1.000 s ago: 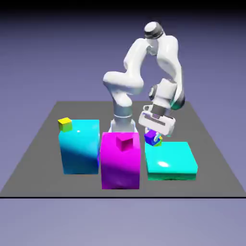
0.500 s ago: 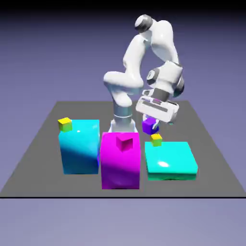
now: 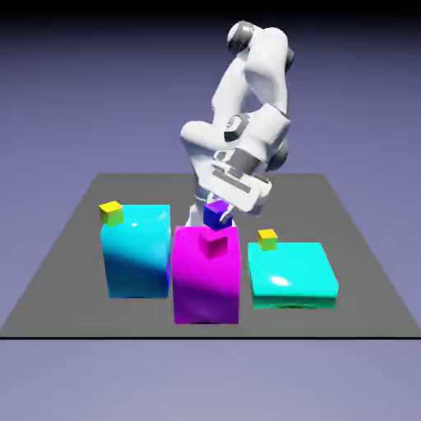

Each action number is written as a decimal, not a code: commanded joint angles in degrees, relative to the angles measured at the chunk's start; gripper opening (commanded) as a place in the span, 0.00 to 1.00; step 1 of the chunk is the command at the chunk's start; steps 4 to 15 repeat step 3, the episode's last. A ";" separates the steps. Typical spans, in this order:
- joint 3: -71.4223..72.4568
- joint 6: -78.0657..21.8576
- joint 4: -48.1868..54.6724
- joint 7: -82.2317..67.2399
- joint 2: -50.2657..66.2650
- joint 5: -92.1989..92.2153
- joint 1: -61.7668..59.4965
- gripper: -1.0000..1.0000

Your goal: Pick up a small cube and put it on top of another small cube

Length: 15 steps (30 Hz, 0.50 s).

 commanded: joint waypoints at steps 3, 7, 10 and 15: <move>-1.63 -1.72 0.28 -0.70 -0.79 0.68 2.07 1.00; -1.63 -1.72 0.28 -0.70 -0.79 0.68 2.07 1.00; -1.63 -1.72 0.28 -0.70 -0.79 0.68 2.07 1.00; -1.63 -1.72 0.28 -0.70 -0.79 0.68 2.07 1.00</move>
